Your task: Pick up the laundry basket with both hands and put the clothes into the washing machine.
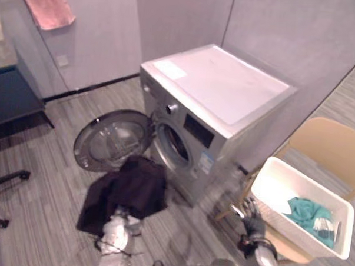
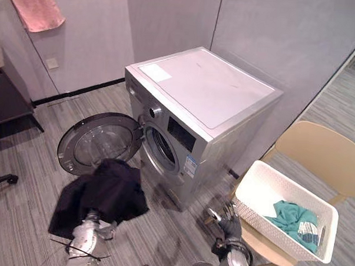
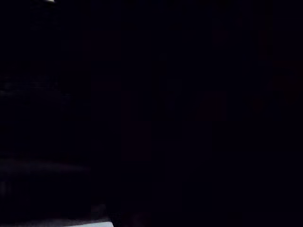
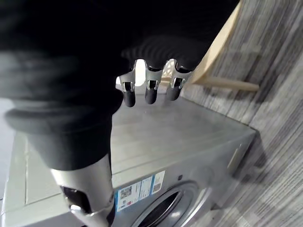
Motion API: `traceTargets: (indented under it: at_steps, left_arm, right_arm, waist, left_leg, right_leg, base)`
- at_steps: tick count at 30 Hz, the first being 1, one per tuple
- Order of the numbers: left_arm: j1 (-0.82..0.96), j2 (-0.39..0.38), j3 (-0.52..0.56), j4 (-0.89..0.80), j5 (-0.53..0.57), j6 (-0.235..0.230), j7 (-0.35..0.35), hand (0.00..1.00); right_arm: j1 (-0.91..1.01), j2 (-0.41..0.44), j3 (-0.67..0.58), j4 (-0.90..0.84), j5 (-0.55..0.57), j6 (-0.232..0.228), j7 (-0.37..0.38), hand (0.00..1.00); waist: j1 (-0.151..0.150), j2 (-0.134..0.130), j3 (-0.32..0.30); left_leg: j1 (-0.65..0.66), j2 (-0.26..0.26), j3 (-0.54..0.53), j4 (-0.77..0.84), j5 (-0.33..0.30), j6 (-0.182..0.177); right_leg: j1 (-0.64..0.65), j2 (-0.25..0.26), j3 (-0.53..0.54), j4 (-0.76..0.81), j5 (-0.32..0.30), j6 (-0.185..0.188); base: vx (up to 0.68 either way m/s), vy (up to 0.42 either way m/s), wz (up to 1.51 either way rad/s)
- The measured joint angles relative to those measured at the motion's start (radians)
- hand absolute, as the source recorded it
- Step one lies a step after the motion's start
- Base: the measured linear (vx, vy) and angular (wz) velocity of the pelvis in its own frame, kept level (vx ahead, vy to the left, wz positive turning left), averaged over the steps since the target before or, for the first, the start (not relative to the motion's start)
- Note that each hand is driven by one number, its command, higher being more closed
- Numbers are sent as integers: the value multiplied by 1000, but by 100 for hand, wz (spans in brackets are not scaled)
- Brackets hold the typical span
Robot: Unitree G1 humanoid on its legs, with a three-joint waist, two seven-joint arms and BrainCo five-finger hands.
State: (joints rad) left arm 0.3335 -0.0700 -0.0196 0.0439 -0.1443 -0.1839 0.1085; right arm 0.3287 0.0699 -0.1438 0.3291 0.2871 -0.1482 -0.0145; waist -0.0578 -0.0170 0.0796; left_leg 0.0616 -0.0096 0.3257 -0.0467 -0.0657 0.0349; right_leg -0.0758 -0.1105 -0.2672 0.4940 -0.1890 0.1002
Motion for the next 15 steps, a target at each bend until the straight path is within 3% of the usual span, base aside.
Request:
traceTargets:
  at_steps: [1,2,3,7,10,15]
  left_arm:
    - [0,0,-14,10,0,5,-3,100]
    - [0,0,-19,11,1,6,-2,100]
    - [0,1,-19,12,3,6,0,100]
    - [0,1,-27,19,9,14,3,100]
    - [4,3,-50,19,9,13,-1,100]
    - [3,14,-65,55,12,13,0,100]
  right_arm:
    - [21,2,-3,3,13,0,-1,0]
    - [40,5,-4,10,31,0,-1,0]
    - [45,6,-4,19,36,-1,-1,0]
    - [24,2,-6,83,44,2,-5,0]
    - [4,1,-5,83,43,-1,-4,0]
    - [-5,3,-7,135,43,-2,-3,0]
  waist:
    - [-17,3,-7]
    - [-18,-14,-37]
    - [-15,-16,-43]
    - [20,-13,-54]
    - [24,-5,-92]
    - [21,-7,-99]
  left_leg:
    - [-36,0,-39,15,4,1]
    - [-72,-7,-58,21,16,-6]
    - [-87,-13,-64,19,29,-3]
    - [-71,-2,-42,-1,65,-3]
    - [-48,12,-11,-41,78,-22]
    - [-30,14,13,-45,86,-29]
  right_leg:
    - [4,53,54,-80,-11,-27]
    - [5,66,71,-188,4,-71]
    - [23,66,71,-227,2,-81]
    - [75,88,63,-298,12,-95]
    - [82,108,68,-310,25,-112]
    - [97,111,76,-315,28,-116]
  base:
    - [55,-102,88]
    - [127,-105,81]
    - [175,-85,53]
    - [109,-109,13]
    - [59,-74,-7]
    - [29,-35,-9]
